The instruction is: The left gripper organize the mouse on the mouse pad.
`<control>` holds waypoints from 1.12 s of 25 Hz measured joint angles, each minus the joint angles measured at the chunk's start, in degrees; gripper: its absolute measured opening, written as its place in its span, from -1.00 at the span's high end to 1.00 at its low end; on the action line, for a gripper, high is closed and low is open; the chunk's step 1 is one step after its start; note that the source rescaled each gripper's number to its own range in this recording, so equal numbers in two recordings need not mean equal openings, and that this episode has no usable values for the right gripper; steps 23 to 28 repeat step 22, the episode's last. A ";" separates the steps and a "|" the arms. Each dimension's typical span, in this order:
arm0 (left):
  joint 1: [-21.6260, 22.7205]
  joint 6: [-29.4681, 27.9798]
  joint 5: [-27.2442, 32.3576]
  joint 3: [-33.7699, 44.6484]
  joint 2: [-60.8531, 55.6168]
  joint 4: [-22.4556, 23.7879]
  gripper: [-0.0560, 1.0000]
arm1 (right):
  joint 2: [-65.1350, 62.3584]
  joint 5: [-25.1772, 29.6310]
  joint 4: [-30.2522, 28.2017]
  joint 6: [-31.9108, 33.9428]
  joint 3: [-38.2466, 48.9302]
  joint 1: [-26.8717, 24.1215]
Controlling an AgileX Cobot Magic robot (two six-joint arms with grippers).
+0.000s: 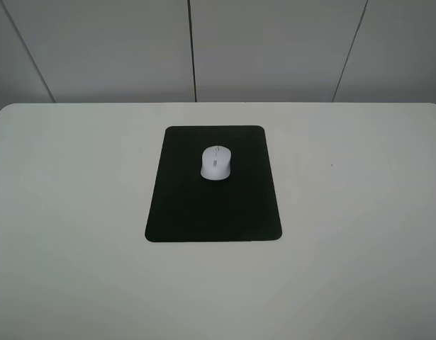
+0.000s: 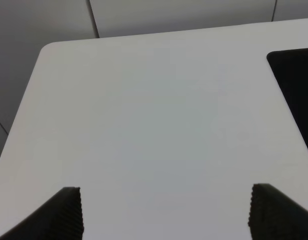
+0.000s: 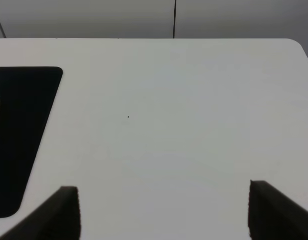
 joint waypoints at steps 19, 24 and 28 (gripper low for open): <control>0.00 0.24 0.00 0.00 0.00 -0.11 0.04 | 0.00 0.00 -0.11 0.00 0.00 0.00; 0.00 0.24 0.00 0.00 0.00 -0.11 0.04 | 0.00 0.00 -0.11 0.00 0.00 0.00; 0.00 0.24 0.00 0.00 0.00 -0.11 0.04 | 0.00 0.00 -0.11 0.00 0.00 0.00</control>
